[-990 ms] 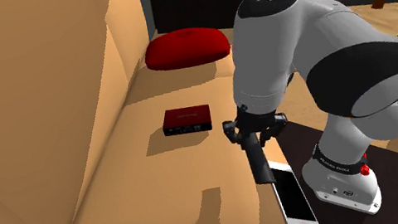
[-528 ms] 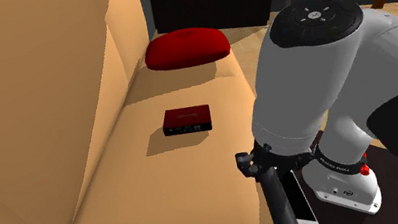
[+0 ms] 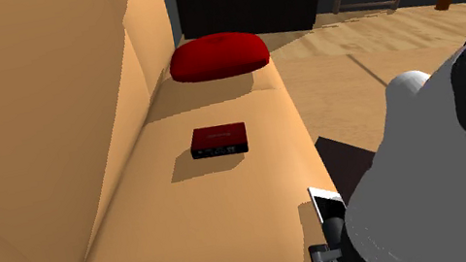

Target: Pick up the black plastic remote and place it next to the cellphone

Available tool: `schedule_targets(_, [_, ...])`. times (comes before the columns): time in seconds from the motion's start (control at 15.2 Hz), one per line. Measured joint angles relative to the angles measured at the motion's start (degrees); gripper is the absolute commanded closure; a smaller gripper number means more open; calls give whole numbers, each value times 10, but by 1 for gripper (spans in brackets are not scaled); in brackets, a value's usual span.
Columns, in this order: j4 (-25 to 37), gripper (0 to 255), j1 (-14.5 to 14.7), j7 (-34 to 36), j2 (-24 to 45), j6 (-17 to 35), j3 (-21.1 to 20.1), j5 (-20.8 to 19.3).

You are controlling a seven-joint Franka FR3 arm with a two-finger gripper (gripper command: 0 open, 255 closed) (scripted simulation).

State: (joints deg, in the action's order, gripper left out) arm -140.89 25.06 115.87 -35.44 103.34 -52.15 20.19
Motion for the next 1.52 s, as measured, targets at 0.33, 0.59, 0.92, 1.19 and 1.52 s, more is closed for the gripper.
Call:
schedule_targets(0.33, [-2,255,-11,29,29,36,-45,9])
schedule_targets(0.59, [-20,255,-19,36,45,70,-68,12])
schedule_targets(0.92, [-37,255,-41,48,75,119,-104,9])
schedule_targets(1.19, [-44,255,-47,51,84,135,-116,9])
schedule_targets(1.52, [-45,0,-47,51,84,136,-116,9])
